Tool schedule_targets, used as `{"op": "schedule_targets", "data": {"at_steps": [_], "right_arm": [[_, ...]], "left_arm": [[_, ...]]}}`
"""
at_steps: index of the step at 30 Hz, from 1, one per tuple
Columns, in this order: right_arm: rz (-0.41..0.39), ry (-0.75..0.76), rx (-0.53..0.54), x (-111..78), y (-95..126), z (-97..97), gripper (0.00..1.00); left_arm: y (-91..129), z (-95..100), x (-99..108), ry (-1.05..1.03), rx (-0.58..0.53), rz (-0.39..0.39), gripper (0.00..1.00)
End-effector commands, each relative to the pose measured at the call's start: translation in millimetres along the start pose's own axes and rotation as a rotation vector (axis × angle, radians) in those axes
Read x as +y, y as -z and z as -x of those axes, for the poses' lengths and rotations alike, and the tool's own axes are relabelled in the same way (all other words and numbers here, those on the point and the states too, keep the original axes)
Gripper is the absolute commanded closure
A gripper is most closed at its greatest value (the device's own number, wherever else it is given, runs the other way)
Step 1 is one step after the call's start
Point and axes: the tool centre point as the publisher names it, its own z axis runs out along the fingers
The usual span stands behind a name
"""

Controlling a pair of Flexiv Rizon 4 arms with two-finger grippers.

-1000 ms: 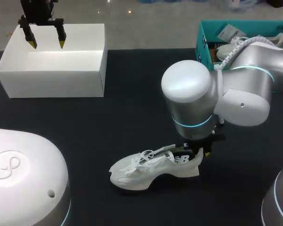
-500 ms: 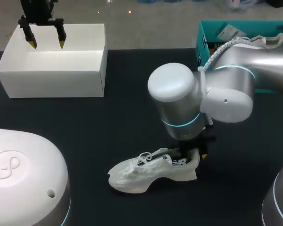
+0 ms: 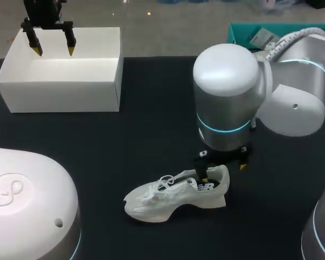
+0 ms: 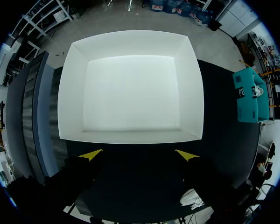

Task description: Take the shoe out of the shoebox, open the shoe tongue, remove and reinsert the insole, then place the shoe into the shoebox

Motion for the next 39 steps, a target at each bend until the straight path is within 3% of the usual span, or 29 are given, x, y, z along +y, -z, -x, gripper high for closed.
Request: {"op": "schedule_targets", "data": {"at_steps": [1, 8, 9, 10, 11, 13, 15, 17, 18, 32, 36, 39], "right_arm": [[0.138, 0.173, 0.210, -14.1, 4, 25.7, 0.00], [0.138, 0.173, 0.210, -14.1, 4, 25.7, 0.00], [0.171, 0.248, 0.243, -13.9, 3, 22.7, 0.00], [0.242, 0.347, 0.345, -14.2, 1, 20.2, 0.00], [0.251, 0.413, 0.392, -15.6, -1, 18.8, 0.00], [0.271, 0.567, 0.376, -20.9, -4, 16.7, 0.00], [0.316, 0.710, 0.432, -28.9, -8, 17.1, 0.00], [0.406, 0.876, 0.465, -39.1, -8, 18.8, 0.00], [0.350, 0.930, 0.416, -43.2, -10, 20.2, 0.00], [0.350, 0.930, 0.416, -43.2, -10, 20.2, 0.00], [0.499, 0.789, 0.722, -41.7, -29, 35.4, 0.00], [0.592, 0.694, 0.874, -44.6, -37, 55.6, 0.00]], "left_arm": [[0, -0.2, 0, 0.001, -0.003, 0.000, 0.00], [0, -0.2, 0, 0.001, -0.003, 0.000, 0.00], [0, -0.2, 0, 0.001, -0.003, 0.000, 0.00], [0, -0.2, 0, 0.001, -0.003, 0.000, 0.00], [0, -0.2, 0, 0.001, -0.003, 0.000, 0.00], [0, -0.2, 0, 0.001, -0.003, 0.000, 0.00], [0, -0.2, 0, 0.001, -0.003, 0.000, 0.00], [0, -0.2, 0, 0.001, -0.003, 0.000, 0.00], [0, -0.2, 0, 0.001, -0.003, 0.000, 0.00], [0, -0.2, 0, 0.001, -0.003, 0.000, 0.00], [0, -0.2, 0, 0.001, -0.003, 0.000, 0.00], [0, -0.2, 0, 0.001, -0.003, 0.000, 0.00]]}}
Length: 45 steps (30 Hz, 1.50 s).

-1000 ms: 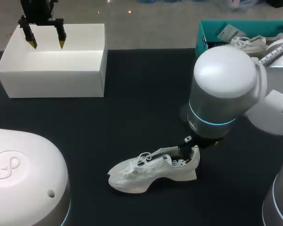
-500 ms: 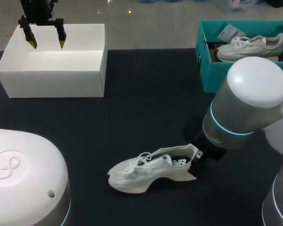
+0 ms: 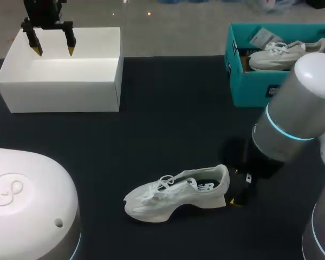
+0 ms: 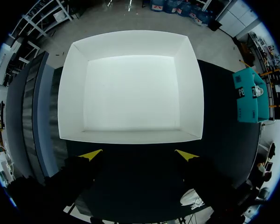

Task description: Take the shoe out of the shoebox, open the shoe tongue, remove and reinsert the insole, then place the shoe into the shoebox

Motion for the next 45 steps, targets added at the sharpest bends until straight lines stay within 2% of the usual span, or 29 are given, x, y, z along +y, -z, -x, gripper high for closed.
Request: {"op": "schedule_targets", "data": {"at_steps": [1, 4, 6, 10, 11, 15, 19, 25, 40, 45], "right_arm": [[0.672, -0.106, 0.292, -29.3, -3, 17.3, 0.00], [0.811, -0.136, 0.358, -44.4, 5, 25.8, 0.00], [0.839, -0.126, 0.338, -52.0, 12, 29.7, 0.00], [0.972, -0.078, 0.345, -59.2, 29, 34.5, 0.00], [1.006, -0.056, 0.325, -60.3, 32, 34.5, 0.00], [1.081, 0.044, 0.135, -62.5, 40, 32.7, 0.00], [1.071, 0.060, 0.000, -60.3, 40, 29.3, 0.00], [0.845, 0.027, -0.224, -60.2, 28, 30.5, 0.00], [0.860, 0.024, -0.209, -62.9, 25, 31.8, 0.00], [0.822, 0.048, -0.235, -66.7, 21, 34.5, 0.00]], "left_arm": [[0, -0.2, 0, 0.001, -0.003, 0.000, 0.00], [0, -0.2, 0, 0.001, -0.003, 0.000, 0.00], [0, -0.2, 0, 0.001, -0.003, 0.000, 0.00], [0, -0.2, 0, 0.001, -0.003, 0.000, 0.00], [0, -0.2, 0, 0.001, -0.003, 0.000, 0.00], [0, -0.2, 0, 0.001, -0.003, 0.000, 0.00], [0, -0.2, 0, 0.001, -0.003, 0.000, 0.00], [0, -0.2, 0, 0.001, -0.003, 0.000, 0.00], [0, -0.2, 0, 0.001, -0.003, 0.000, 0.00], [0, -0.2, 0, 0.001, -0.003, 0.000, 0.00]]}}
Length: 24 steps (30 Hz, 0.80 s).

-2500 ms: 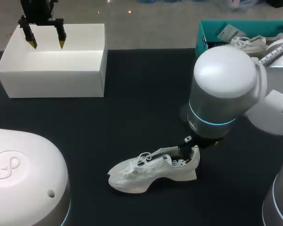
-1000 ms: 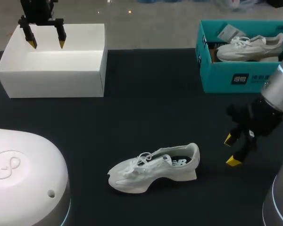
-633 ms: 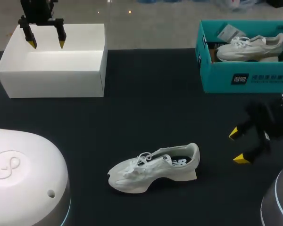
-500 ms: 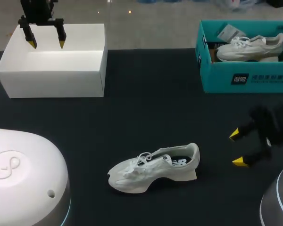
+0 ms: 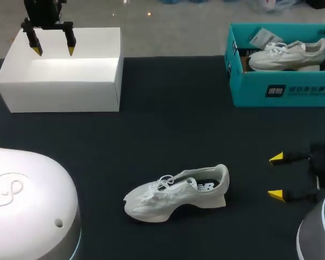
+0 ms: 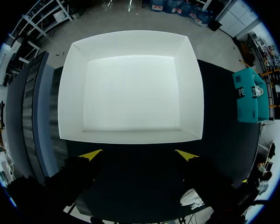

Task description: Take the shoe out of the shoebox, open the shoe tongue, remove and reinsert the insole, then place the shoe into the shoebox

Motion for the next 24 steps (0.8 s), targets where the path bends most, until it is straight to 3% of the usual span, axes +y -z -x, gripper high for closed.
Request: {"op": "schedule_targets", "data": {"at_steps": [1, 14, 24], "right_arm": [[0.022, 0.031, -0.185, -2.7, 4, -7.6, 0.00], [0.001, 0.071, -0.153, 1.2, 0, 0.3, 0.00], [0.014, 0.087, -0.078, -1.8, -22, 9.3, 0.00]], "left_arm": [[0, -0.3, 0, 0.001, -0.003, 0.000, 0.00], [0, -0.3, 0, 0.001, -0.003, 0.000, 0.00], [0, -0.3, 0, 0.001, -0.003, 0.000, 0.00]]}}
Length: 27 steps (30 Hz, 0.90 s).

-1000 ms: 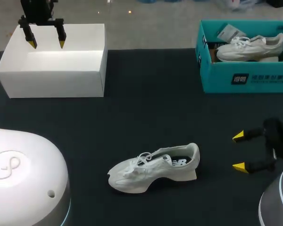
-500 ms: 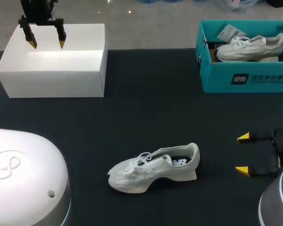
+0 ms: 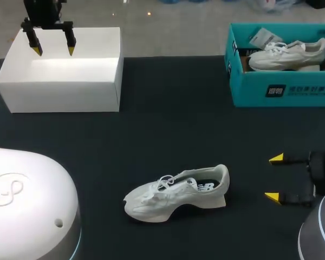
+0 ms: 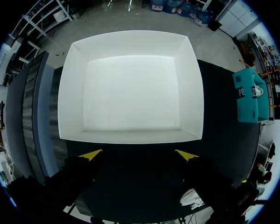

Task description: Take the shoe out of the shoebox, open the shoe tongue, remove and reinsert the insole, then place the shoe into the shoebox

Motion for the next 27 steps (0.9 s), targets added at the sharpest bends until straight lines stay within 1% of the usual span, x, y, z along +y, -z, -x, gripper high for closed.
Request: {"op": "schedule_targets", "data": {"at_steps": [1, 6, 11, 14, 16, 19, 27], "right_arm": [[0.004, 0.005, 0.024, -0.9, -16, 7.6, 0.00], [0.010, 0.034, 0.066, 1.5, -29, 10.2, 0.00], [0.004, 0.036, 0.073, 3.5, -36, 16.6, 0.00], [-0.005, 0.017, 0.065, 3.6, -37, 19.4, 0.00], [0.011, 0.008, 0.066, 2.9, -37, 20.3, 0.00], [0.013, 0.011, 0.071, 2.6, -37, 20.7, 0.00], [0.021, 0.030, 0.101, 3.0, -41, 17.8, 0.00]], "left_arm": [[0, -0.1, 0, 0.001, -0.003, 0.000, 0.00], [0, -0.1, 0, 0.001, -0.003, 0.000, 0.00], [0, -0.1, 0, 0.001, -0.003, 0.000, 0.00], [0, -0.1, 0, 0.001, -0.003, 0.000, 0.00], [0, -0.1, 0, 0.001, -0.003, 0.000, 0.00], [0, -0.1, 0, 0.001, -0.003, 0.000, 0.00], [0, -0.1, 0, 0.001, -0.003, 0.000, 0.00]]}}
